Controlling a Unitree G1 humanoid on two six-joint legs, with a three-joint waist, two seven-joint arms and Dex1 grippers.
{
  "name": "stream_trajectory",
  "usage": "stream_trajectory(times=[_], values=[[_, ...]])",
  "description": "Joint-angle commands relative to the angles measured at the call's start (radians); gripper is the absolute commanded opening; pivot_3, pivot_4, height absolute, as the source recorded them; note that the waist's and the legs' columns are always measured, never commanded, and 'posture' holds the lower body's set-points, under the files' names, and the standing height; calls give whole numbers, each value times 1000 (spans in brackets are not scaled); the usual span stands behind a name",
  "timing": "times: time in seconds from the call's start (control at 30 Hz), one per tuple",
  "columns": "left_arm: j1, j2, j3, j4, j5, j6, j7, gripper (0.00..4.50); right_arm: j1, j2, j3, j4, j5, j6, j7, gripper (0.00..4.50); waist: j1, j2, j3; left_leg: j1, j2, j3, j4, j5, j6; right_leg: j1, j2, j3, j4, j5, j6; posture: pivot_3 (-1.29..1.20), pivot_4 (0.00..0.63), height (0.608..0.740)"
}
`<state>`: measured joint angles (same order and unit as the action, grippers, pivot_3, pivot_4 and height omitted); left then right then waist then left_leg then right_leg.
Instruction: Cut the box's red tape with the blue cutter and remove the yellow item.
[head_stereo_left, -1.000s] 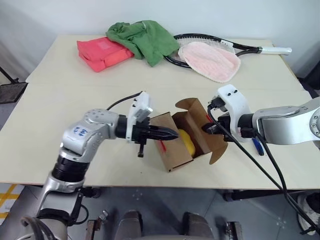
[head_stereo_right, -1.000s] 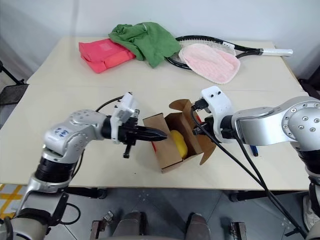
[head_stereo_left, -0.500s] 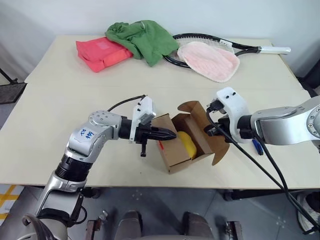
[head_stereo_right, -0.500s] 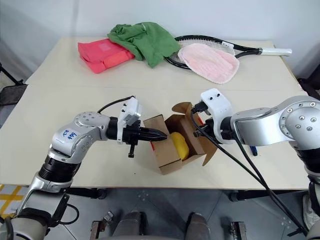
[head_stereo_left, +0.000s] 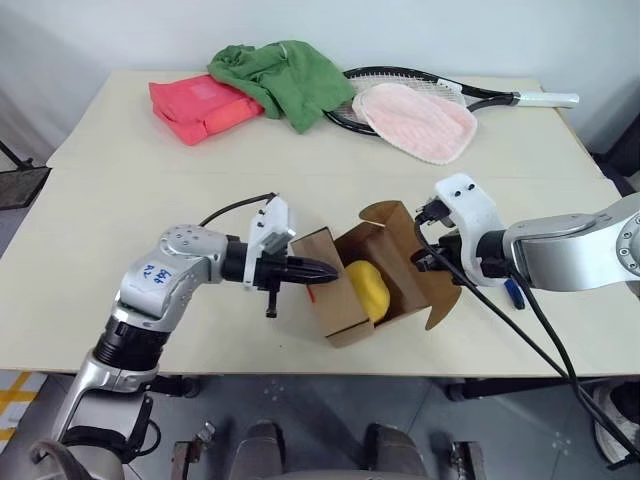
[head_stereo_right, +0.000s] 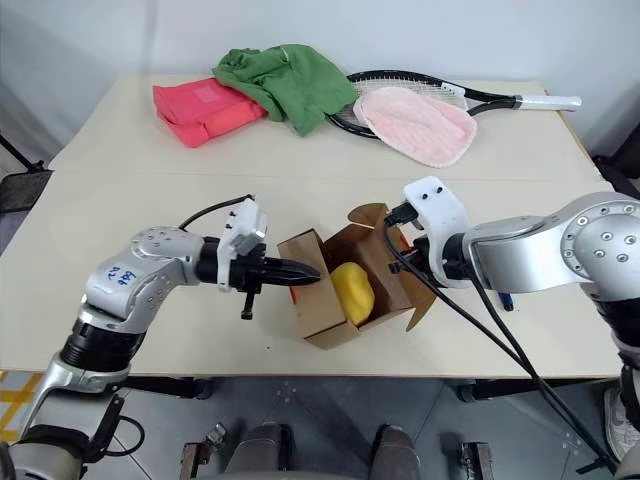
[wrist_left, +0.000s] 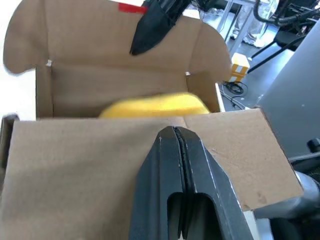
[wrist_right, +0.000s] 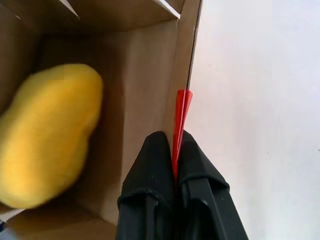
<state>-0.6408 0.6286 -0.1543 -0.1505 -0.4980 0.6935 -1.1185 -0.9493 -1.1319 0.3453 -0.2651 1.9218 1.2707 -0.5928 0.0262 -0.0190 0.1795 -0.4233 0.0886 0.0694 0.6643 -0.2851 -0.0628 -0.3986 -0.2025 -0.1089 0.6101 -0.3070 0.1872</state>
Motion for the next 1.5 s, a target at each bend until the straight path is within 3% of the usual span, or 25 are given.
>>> stream_trajectory(times=[0.03, 0.63, 0.8, 1.27, 1.3, 1.4, 1.5], values=[[44, 51, 19, -29, -28, 44, -29, 0, -8, -60, -61, 8, -30, 17, 28, 40, 3, 0, 0, 0, 0, 0, 0, 0, 0, 0, 0, 0, 0, 0, 0, 0, 150, 740], [131, 40, -16, -14, 5, 94, 39, 0, -35, -106, -63, -5, -38, 84, 124, 40, 3, 0, 0, 0, 0, 0, 0, 0, 0, 1, 0, 0, 0, 0, 0, 0, 150, 740], [128, 16, -16, 1, 28, 75, 74, 0, 0, -71, -42, -56, -12, 28, 62, 40, 2, 0, 0, 0, 0, 0, 0, 0, 0, 1, 0, 0, 0, 0, 0, 0, 150, 740], [122, -59, 10, 1, 4, 125, 140, 0, 94, 17, -94, -94, -174, 20, 58, 40, 2, 0, 0, 0, 0, 0, 1, 0, 0, 0, 0, 0, 0, 0, 0, 0, 150, 740], [121, -61, 20, -3, -9, 150, 145, 0, 96, 12, -104, -89, -175, 20, 66, 247, 1, 0, 0, 0, 0, 0, 1, 0, 0, 0, 0, 0, 0, 0, 0, 0, 150, 740], [122, -48, 28, -12, -18, 177, 145, 548, 110, -4, -139, -86, -209, 30, 128, 992, 1, 0, 0, 0, 0, 0, 0, 0, 0, 0, 0, 0, 0, 0, 0, 0, 150, 740], [127, -21, 23, -7, 7, 154, 137, 1429, 133, -6, -199, -102, -273, 17, 223, 2022, 1, 0, 0, 0, 0, 0, 0, 0, 0, 0, 0, 0, 0, 0, 0, 0, 150, 740]])
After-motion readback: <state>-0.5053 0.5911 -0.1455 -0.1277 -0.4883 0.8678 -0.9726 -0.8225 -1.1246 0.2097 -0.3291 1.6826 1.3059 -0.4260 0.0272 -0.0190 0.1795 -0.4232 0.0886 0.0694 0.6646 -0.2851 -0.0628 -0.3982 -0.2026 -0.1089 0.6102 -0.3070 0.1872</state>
